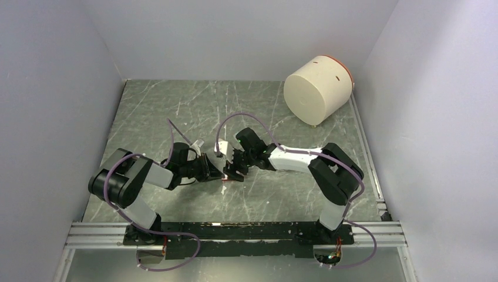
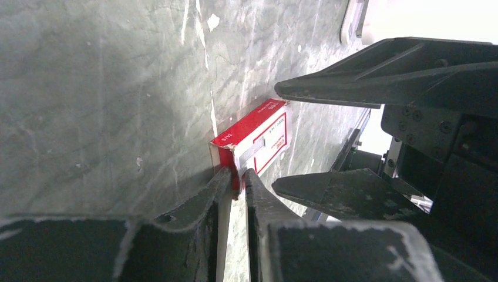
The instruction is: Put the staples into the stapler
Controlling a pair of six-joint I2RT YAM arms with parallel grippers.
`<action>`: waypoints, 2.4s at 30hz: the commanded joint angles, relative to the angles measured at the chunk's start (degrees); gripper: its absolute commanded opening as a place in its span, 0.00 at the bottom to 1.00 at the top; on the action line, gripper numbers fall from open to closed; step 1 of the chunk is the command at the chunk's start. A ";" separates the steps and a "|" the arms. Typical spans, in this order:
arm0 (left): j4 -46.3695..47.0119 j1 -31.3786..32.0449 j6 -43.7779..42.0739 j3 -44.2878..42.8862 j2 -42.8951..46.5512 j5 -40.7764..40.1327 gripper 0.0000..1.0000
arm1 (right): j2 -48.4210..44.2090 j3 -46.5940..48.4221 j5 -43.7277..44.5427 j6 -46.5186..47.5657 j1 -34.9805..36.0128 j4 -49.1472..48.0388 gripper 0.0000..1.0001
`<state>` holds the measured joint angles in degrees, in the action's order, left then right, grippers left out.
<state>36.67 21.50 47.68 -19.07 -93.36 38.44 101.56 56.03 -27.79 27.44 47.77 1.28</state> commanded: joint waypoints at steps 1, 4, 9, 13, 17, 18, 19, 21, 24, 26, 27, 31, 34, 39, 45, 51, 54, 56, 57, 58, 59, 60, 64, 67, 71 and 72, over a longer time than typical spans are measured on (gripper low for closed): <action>2.46 -0.33 -0.13 -0.98 -0.22 2.04 0.21 | -0.14 0.36 -0.95 4.05 -0.18 4.57 0.66; 3.38 -0.40 0.87 -1.05 -0.69 2.75 0.22 | 1.27 1.43 -0.63 4.77 -0.15 5.93 0.65; 6.14 -0.42 3.17 -0.97 -1.77 4.58 0.24 | 2.57 1.64 0.67 5.35 -0.15 5.75 0.61; 7.25 -0.49 3.78 -0.79 -2.62 5.15 0.21 | 3.99 2.51 2.48 4.93 -0.14 5.93 0.55; 8.87 -0.49 4.25 -0.33 -3.99 5.50 0.21 | 4.09 2.33 2.72 4.83 0.11 5.16 0.49; 9.22 -0.49 4.45 -0.22 -4.39 5.58 0.21 | 4.01 2.21 2.59 4.82 0.22 4.88 0.47; 9.62 -0.49 4.44 -0.25 -4.86 5.64 0.21 | 4.08 2.16 2.46 4.81 0.42 4.68 0.46; 10.50 -0.49 4.56 -0.19 -5.59 5.91 0.21 | 4.21 1.99 1.84 4.81 0.65 4.14 0.44; 10.78 -0.57 4.51 -0.39 -5.78 5.68 0.21 | 4.50 1.80 0.80 4.99 0.83 3.34 0.42; 9.86 -0.66 3.81 -0.65 -5.53 5.00 0.21 | 4.61 1.80 -0.54 5.30 0.90 3.46 0.41; 9.68 -0.66 3.47 -0.70 -5.44 4.69 0.21 | 4.54 1.62 -1.23 5.27 0.90 3.28 0.41; 10.53 -0.69 3.70 -0.79 -5.91 4.61 0.21 | 3.70 0.66 -3.72 4.52 0.99 1.34 0.41; 11.05 -0.75 3.89 -0.85 -6.56 5.23 0.22 | 3.00 0.40 -5.04 3.85 0.93 0.38 0.41; 9.90 -0.73 3.41 -0.79 -5.89 4.99 0.24 | 2.24 -0.71 -6.84 1.93 0.96 -1.01 0.43; 9.44 -0.75 3.54 -0.59 -5.53 5.00 0.29 | 1.62 -0.81 -6.06 1.45 0.86 -1.01 0.48; 7.81 -0.75 3.17 -0.79 -4.55 3.70 0.29 | 0.53 -0.82 -6.68 2.10 0.19 -0.86 0.40; 7.37 -0.78 3.15 -0.80 -4.17 3.34 0.27 | 0.52 -1.12 -5.64 1.48 0.15 -0.99 0.44; 5.84 -0.75 2.21 -0.89 -3.87 2.79 0.25 | -0.11 -1.51 -4.40 1.16 0.11 -1.01 0.50; 5.27 -0.75 1.78 -0.94 -3.76 2.57 0.25 | -0.51 -1.60 -3.90 1.13 -0.22 -1.01 0.55; 4.79 -0.75 1.50 -0.91 -3.76 2.45 0.25 | -1.06 -1.81 -3.41 1.19 -0.62 -1.01 0.57; 4.69 -0.75 1.39 -0.94 -3.76 2.44 0.25 | -1.81 -2.06 -2.93 1.13 -1.13 -1.01 0.60; 4.76 -0.75 1.39 -0.95 -3.79 2.55 0.26 | -2.68 -2.45 -2.73 1.12 -1.71 -1.01 0.61; 4.71 -0.75 1.41 -1.38 -3.69 3.02 0.29 | -5.94 -3.46 -3.50 2.96 -3.64 1.24 0.62; 4.98 -0.77 1.86 -1.45 -3.39 3.31 0.33 | -6.19 -2.73 -3.73 4.78 -4.14 5.44 0.62; 3.84 -0.75 1.76 -1.14 -2.65 2.99 0.38 | -4.58 -1.88 -2.60 6.60 -4.23 9.19 0.62; 3.63 -0.76 1.64 -1.05 -2.51 2.92 0.39 | -4.23 -1.62 -2.54 6.77 -4.26 9.66 0.62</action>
<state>41.45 20.78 50.94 -19.57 -97.36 42.26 96.09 53.30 -30.85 31.57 43.62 6.31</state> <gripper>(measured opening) 0.368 0.618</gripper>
